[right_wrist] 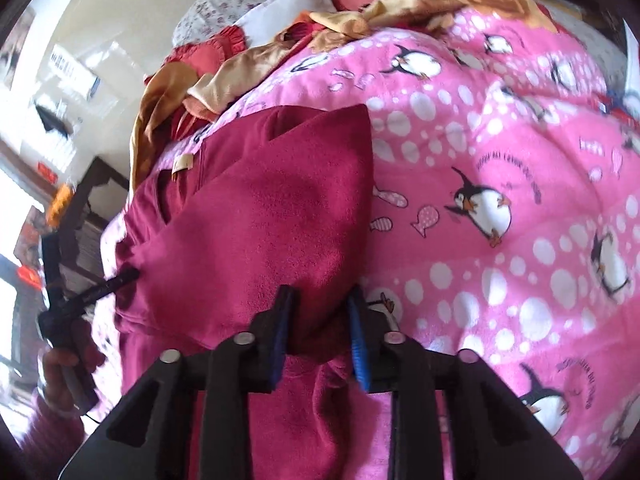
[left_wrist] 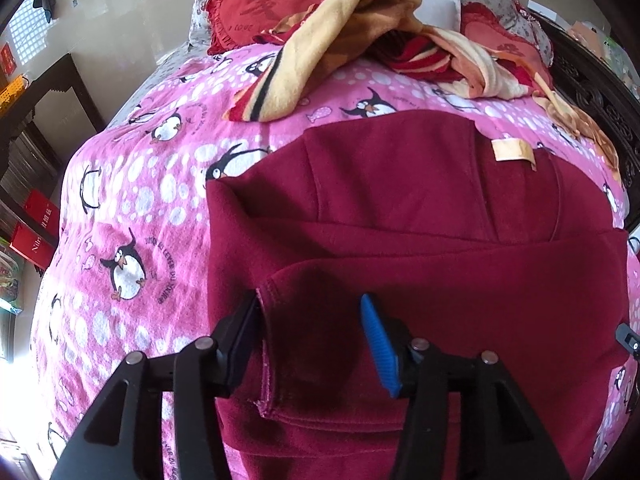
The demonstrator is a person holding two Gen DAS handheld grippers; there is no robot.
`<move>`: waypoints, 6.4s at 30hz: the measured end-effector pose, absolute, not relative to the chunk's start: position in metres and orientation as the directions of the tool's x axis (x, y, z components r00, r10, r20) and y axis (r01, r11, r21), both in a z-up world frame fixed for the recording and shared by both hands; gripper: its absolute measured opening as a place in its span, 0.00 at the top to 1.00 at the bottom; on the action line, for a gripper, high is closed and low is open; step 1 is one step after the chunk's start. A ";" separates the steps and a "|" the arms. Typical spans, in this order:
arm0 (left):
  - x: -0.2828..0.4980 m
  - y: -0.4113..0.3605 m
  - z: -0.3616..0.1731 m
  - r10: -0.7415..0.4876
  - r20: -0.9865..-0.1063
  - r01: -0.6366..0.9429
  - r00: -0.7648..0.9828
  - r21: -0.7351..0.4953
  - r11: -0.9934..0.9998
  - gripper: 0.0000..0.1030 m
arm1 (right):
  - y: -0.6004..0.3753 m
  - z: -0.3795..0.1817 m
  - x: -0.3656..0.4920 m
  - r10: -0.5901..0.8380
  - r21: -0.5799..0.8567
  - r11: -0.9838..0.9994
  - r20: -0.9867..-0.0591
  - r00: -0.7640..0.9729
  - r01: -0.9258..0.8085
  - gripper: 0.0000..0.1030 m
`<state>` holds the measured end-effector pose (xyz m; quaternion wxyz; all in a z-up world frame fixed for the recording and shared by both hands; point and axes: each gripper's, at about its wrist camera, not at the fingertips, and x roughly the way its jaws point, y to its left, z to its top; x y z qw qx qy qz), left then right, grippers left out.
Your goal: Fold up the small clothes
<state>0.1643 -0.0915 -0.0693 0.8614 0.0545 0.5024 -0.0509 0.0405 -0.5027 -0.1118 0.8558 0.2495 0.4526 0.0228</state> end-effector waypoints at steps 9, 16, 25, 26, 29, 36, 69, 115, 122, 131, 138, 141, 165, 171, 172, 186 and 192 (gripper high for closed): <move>0.166 -0.099 -0.077 -0.029 -0.874 0.164 0.486 0.059 0.985 0.35 | -0.521 -0.130 0.029 0.206 0.439 0.859 -0.768 0.607 0.263 1.00; 0.159 -0.091 -0.067 -0.039 -0.862 0.142 0.506 0.038 0.989 0.34 | -0.534 -0.088 0.024 0.156 0.470 0.830 -0.712 0.685 0.300 0.93; 0.160 -0.089 -0.078 -0.029 -0.879 0.137 0.477 0.041 0.990 0.33 | -0.498 -0.093 0.101 0.115 0.310 0.928 -0.765 0.634 0.206 0.93; 0.160 -0.088 -0.078 -0.031 -0.879 0.134 0.476 0.037 0.990 0.33 | -0.499 -0.101 0.109 0.094 0.288 0.931 -0.781 0.617 0.223 0.93; 0.158 -0.083 -0.075 -0.028 -0.878 0.129 0.477 0.039 0.991 0.33 | -0.501 -0.102 0.116 0.049 0.260 0.933 -0.778 0.627 0.250 0.95; 0.141 -0.064 -0.063 -0.043 -0.868 0.107 0.494 0.011 0.994 0.33 | -0.491 -0.078 0.074 0.113 0.293 0.937 -0.769 0.629 0.191 0.93; 0.012 -0.018 -0.012 -0.087 -0.877 0.192 0.473 0.007 0.981 0.18 | -0.483 -0.068 -0.027 0.195 0.347 0.915 -0.826 0.529 0.206 0.78; -0.164 0.044 -0.092 -0.277 -0.930 0.144 0.239 -0.248 0.958 0.16 | -0.423 -0.109 -0.222 0.523 0.574 0.819 -0.729 0.442 -0.023 0.82; -0.162 0.041 -0.094 -0.276 -0.931 0.134 0.239 -0.249 0.959 0.16 | -0.423 -0.090 -0.229 0.550 0.573 0.812 -0.684 0.478 -0.114 0.82; -0.160 0.038 -0.095 -0.244 -0.940 0.139 0.239 -0.216 0.966 0.15 | -0.427 -0.118 -0.216 0.563 0.596 0.801 -0.709 0.425 -0.065 0.76; -0.161 0.031 -0.096 -0.243 -0.940 0.175 0.240 -0.204 0.963 0.49 | -0.426 -0.133 -0.218 0.616 0.663 0.745 -0.644 0.454 -0.073 0.76; -0.162 0.027 -0.099 -0.264 -0.938 0.199 0.225 -0.221 0.955 0.75 | -0.422 -0.127 -0.220 0.620 0.651 0.752 -0.643 0.450 -0.106 0.94; -0.027 0.026 0.012 -0.315 -0.791 0.221 0.524 -0.231 0.948 0.93 | -0.450 -0.041 -0.109 0.559 0.641 0.755 -0.517 0.648 -0.140 1.00; 0.027 0.012 0.010 -0.280 -0.788 0.198 0.548 -0.202 0.959 0.93 | -0.461 -0.037 -0.054 0.504 0.628 0.774 -0.533 0.679 -0.082 1.00; 0.034 0.010 0.011 -0.275 -0.786 0.199 0.553 -0.195 0.960 0.93 | -0.461 -0.037 -0.046 0.498 0.625 0.777 -0.538 0.680 -0.074 1.00; 0.138 -0.029 0.009 -0.215 -0.783 0.188 0.583 -0.127 0.974 0.93 | -0.484 -0.041 0.051 0.415 0.606 0.795 -0.574 0.706 0.026 1.00; 0.177 -0.040 -0.014 -0.204 -0.816 0.154 0.541 -0.142 0.978 0.93 | -0.495 -0.063 0.087 0.403 0.616 0.783 -0.607 0.685 0.085 1.00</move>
